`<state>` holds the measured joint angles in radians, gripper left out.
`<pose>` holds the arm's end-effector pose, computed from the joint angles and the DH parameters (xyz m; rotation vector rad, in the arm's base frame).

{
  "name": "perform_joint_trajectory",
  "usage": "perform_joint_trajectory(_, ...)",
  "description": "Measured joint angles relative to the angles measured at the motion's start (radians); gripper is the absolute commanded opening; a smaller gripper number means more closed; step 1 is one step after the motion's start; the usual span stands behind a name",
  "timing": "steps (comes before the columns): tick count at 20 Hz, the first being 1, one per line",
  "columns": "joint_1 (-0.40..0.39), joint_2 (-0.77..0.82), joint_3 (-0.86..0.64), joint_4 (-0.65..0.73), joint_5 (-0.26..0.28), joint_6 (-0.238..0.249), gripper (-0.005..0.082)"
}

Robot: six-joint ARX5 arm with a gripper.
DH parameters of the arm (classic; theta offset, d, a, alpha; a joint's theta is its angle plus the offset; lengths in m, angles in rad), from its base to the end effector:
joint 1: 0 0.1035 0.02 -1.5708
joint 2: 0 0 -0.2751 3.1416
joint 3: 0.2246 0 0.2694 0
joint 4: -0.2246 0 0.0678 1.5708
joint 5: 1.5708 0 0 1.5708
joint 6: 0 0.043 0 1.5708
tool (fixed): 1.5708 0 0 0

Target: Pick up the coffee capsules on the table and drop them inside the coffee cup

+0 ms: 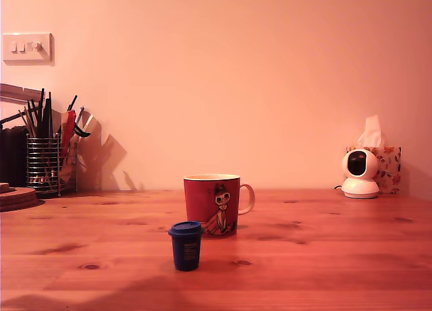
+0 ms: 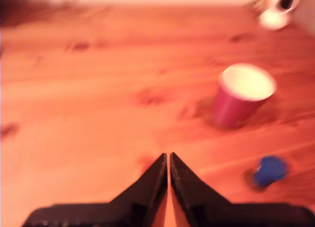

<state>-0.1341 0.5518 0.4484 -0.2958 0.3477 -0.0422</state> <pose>0.1495 -0.0350 0.2382 -0.0838 0.4108 -0.4669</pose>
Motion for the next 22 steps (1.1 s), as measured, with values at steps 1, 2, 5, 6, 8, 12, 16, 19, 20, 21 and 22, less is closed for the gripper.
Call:
perform_joint_trajectory(1, 0.000, 0.000, 0.000, 0.007, 0.036, 0.027, -0.0021)
perform_joint_trajectory(2, 0.000, 0.000, 0.000, 0.007, 0.069, 0.056, -0.0021)
perform_joint_trajectory(5, -0.011, 0.000, 0.000, 0.006, 0.139, 0.071, -0.0021)
perform_joint_trajectory(6, -0.029, 0.000, 0.000, 0.006, 0.152, 0.071, -0.0021)
perform_joint_trajectory(8, -0.078, 0.000, 0.000, 0.005, 0.170, 0.072, -0.0021)
perform_joint_trajectory(12, -0.210, 0.000, 0.000, -0.026, 0.179, 0.119, -0.0021)
perform_joint_trajectory(16, -0.340, 0.000, 0.000, -0.086, 0.170, 0.179, -0.0021)
perform_joint_trajectory(19, -0.420, 0.000, 0.000, -0.127, 0.126, 0.196, -0.0021)
perform_joint_trajectory(20, -0.435, 0.002, 0.000, -0.138, 0.107, 0.200, -0.0021)
perform_joint_trajectory(21, -0.443, 0.002, 0.000, -0.150, 0.091, 0.200, -0.0021)
perform_joint_trajectory(22, -0.446, 0.003, 0.000, -0.157, 0.080, 0.201, -0.0021)
